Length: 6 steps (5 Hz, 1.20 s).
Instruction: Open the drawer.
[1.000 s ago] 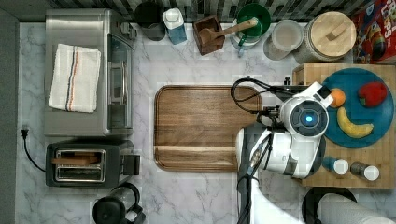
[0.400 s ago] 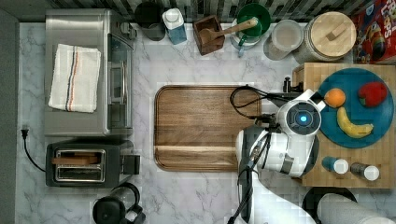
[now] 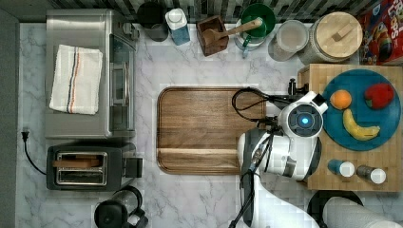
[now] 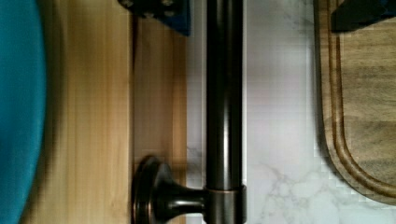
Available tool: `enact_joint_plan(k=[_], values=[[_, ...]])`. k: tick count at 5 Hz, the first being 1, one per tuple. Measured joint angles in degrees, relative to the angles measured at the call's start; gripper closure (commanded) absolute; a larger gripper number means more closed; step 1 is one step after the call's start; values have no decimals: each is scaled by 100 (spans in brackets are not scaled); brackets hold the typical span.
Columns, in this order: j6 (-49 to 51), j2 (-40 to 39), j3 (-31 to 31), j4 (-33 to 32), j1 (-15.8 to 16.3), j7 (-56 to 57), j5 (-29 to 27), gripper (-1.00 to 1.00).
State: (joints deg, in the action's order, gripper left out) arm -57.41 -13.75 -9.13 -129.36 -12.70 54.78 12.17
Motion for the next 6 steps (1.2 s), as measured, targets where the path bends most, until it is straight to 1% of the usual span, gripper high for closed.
enact_joint_plan(k=[3,4,5,6], values=[[14,-379,91,280,41,0,-62,-100],[143,-488,101,403,42,0,-62,-100],[534,-544,104,627,48,-235,-248,-100],[755,-562,156,783,29,-490,-295,-100]])
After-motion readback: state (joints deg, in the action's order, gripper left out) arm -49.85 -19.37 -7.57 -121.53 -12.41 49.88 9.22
